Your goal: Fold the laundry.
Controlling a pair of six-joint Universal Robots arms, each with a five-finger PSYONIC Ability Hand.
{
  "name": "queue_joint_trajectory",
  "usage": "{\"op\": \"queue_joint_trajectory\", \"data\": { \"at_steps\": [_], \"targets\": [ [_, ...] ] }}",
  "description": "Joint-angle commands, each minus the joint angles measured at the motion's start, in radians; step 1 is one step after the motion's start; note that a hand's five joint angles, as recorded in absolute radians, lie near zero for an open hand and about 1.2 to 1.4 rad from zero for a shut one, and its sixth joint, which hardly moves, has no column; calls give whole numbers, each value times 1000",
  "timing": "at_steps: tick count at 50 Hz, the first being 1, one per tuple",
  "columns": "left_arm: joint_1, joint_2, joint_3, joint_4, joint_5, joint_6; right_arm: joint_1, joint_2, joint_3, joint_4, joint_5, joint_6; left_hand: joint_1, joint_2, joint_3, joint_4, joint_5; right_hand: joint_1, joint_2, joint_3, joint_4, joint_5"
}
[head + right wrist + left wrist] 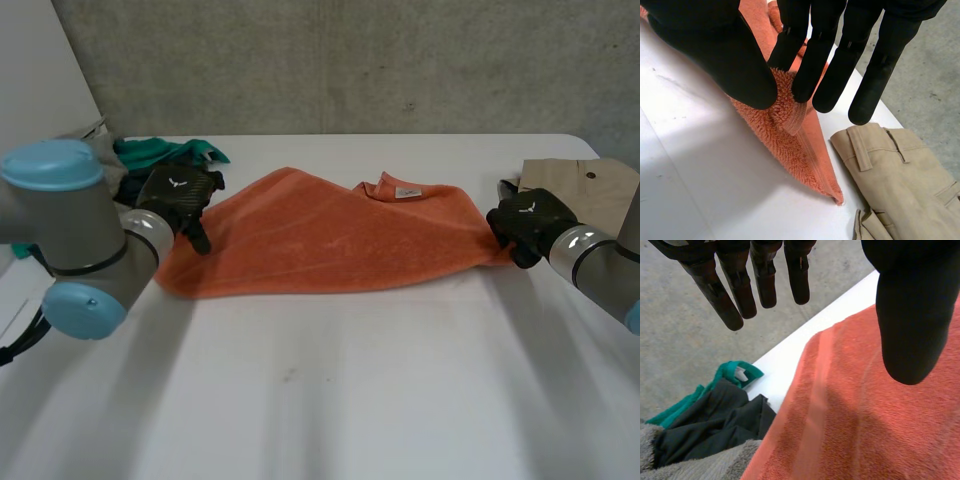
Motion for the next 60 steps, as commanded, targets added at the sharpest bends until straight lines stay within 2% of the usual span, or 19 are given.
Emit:
{"op": "queue_joint_trajectory", "data": {
  "at_steps": [1,8,15,27,48,51,56,60],
  "targets": [
    [36,81,-39,-159,99,81,-7,-2,2,1,13,9,103,112,112,108,107,285,217,209,202,227],
    [150,120,-105,-191,200,267,-8,5,2,1,15,6,247,256,256,252,250,285,217,209,202,227],
    [197,57,-98,-210,257,384,-3,6,11,0,15,5,323,332,332,328,326,285,217,209,202,227],
    [179,-67,-26,-188,243,402,7,9,28,-5,15,-1,338,347,347,343,341,285,217,209,202,227],
    [159,-146,33,-190,194,434,9,9,31,-6,15,-5,285,294,294,290,289,285,217,209,202,227],
    [150,-152,36,-193,194,434,9,9,31,-6,15,-5,443,452,452,448,446,285,217,209,202,227],
    [130,-170,52,-194,185,434,7,11,31,-8,20,-5,1023,1033,1033,1029,1027,285,217,209,202,227],
    [119,-163,72,-219,154,427,1,6,30,-9,32,0,1024,1034,1034,1030,1028,285,217,209,202,227]
  ]
}}
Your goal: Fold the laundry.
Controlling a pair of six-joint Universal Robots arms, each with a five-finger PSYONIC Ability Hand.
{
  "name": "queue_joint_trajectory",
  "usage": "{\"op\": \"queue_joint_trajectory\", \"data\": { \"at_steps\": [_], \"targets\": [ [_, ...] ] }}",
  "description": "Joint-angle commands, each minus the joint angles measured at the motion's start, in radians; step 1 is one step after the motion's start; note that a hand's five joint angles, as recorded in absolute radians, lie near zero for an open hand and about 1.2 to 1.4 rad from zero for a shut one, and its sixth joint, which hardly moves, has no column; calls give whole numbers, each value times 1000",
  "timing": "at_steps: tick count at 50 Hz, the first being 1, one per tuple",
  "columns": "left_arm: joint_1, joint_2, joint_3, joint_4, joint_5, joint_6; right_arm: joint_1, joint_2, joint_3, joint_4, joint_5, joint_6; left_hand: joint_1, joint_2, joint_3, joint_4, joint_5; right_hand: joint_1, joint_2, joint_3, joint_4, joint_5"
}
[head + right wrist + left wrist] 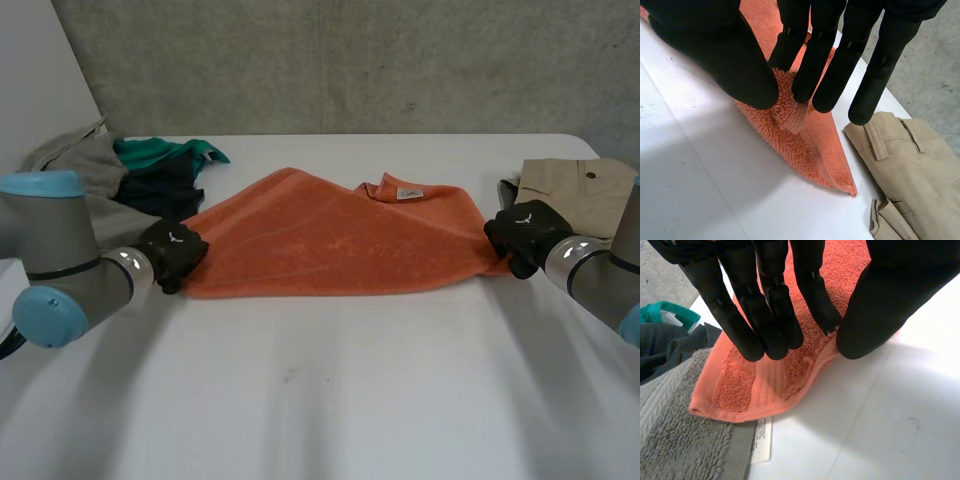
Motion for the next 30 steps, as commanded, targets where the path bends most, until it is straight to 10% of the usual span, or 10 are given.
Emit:
{"op": "queue_joint_trajectory", "data": {
  "at_steps": [1,22,30],
  "targets": [
    [-22,6,30,-31,-38,-11,-8,-6,-3,-2,19,5,264,292,296,292,299,285,216,209,202,221],
    [-42,661,-189,-20,72,-373,-65,-318,-138,65,42,231,264,292,296,292,299,285,216,209,202,221],
    [-96,736,-240,7,66,-482,-20,-153,-349,-37,30,350,264,292,296,292,299,285,216,209,202,221]
  ]
}}
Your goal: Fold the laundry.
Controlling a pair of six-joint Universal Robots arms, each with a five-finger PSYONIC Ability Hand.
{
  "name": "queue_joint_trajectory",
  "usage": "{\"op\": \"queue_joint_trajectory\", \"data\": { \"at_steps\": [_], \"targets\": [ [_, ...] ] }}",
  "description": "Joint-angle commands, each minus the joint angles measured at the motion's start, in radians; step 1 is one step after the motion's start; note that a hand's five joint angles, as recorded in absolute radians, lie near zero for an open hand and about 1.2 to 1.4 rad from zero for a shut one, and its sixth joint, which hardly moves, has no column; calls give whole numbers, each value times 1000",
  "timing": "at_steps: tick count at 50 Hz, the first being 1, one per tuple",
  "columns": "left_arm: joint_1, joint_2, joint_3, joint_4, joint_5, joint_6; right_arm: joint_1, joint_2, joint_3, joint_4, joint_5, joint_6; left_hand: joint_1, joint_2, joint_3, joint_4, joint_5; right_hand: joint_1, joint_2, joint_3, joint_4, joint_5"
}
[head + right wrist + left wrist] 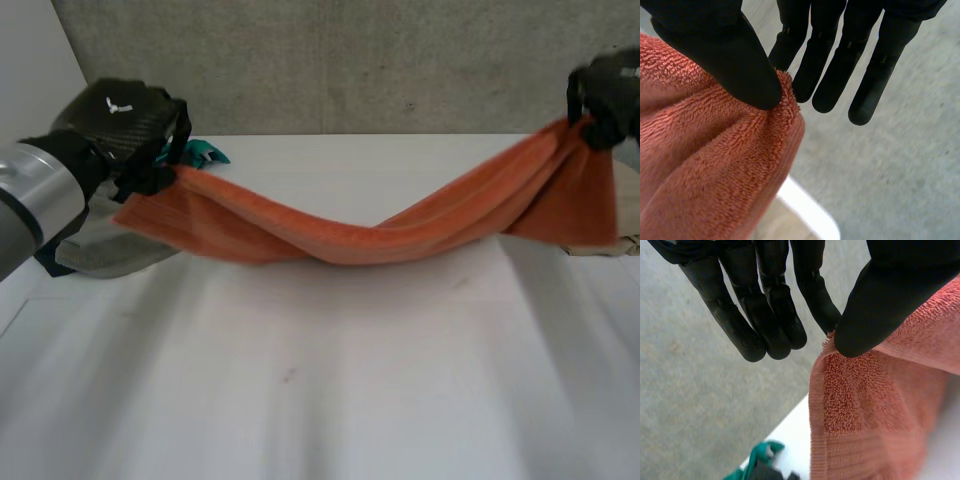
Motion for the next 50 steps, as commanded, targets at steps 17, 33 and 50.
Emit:
{"op": "queue_joint_trajectory", "data": {
  "at_steps": [17,33,50],
  "targets": [
    [-96,-29,-60,-2,-91,-70,194,616,-429,-538,129,327,244,203,211,202,243,-825,-893,-905,-911,-898],
    [-99,36,-66,-8,-88,-78,176,325,-221,433,197,252,244,203,211,202,243,-937,-1005,-1017,-1023,-1010],
    [-144,111,-49,-31,-91,-99,378,372,129,-13,166,406,244,203,211,202,243,-740,-809,-820,-826,-813]
  ]
}}
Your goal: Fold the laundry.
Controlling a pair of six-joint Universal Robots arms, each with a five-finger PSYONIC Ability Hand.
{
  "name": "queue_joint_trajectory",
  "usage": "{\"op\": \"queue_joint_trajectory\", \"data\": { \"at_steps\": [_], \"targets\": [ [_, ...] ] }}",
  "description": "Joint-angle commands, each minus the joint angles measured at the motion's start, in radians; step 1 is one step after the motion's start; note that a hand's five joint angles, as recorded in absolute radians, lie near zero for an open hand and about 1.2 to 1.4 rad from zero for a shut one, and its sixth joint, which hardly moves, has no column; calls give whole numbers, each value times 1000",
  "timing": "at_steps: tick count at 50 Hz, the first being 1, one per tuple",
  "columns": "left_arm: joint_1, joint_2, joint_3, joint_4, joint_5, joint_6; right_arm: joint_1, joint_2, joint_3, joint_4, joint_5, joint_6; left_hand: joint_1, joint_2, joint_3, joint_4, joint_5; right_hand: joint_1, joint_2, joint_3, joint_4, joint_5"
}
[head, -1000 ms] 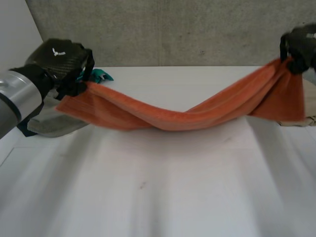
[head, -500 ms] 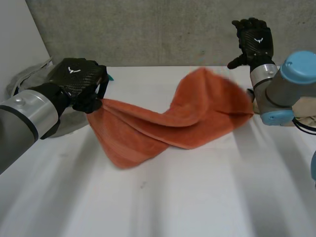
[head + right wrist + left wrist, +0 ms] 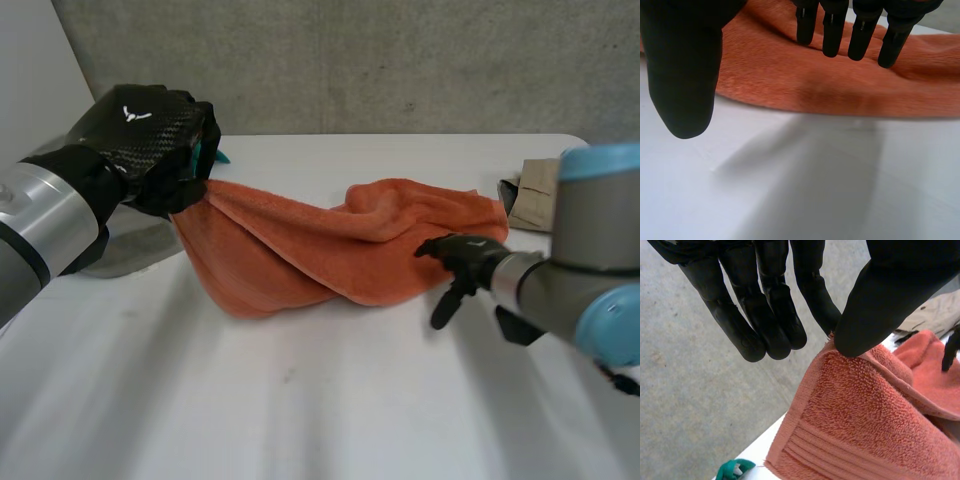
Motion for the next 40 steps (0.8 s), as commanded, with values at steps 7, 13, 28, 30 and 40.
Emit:
{"op": "queue_joint_trajectory", "data": {
  "at_steps": [7,13,28,30,40],
  "targets": [
    [-25,27,20,-2,-6,-9,140,194,-97,-281,201,58,244,203,211,202,243,316,314,307,311,299],
    [-21,23,26,-2,-7,-12,145,231,-144,-280,218,40,244,203,211,202,243,838,836,829,833,821],
    [56,-147,-2,-14,-4,35,79,110,-85,-178,118,-40,-723,-765,-757,-766,-725,227,224,217,221,209],
    [85,-180,-11,-40,-18,73,80,108,-80,-163,100,-71,-827,-869,-860,-869,-828,159,156,149,153,141],
    [197,-292,-3,-71,28,147,125,169,-94,-169,80,-118,-886,-928,-919,-928,-887,173,171,164,168,155]
  ]
}}
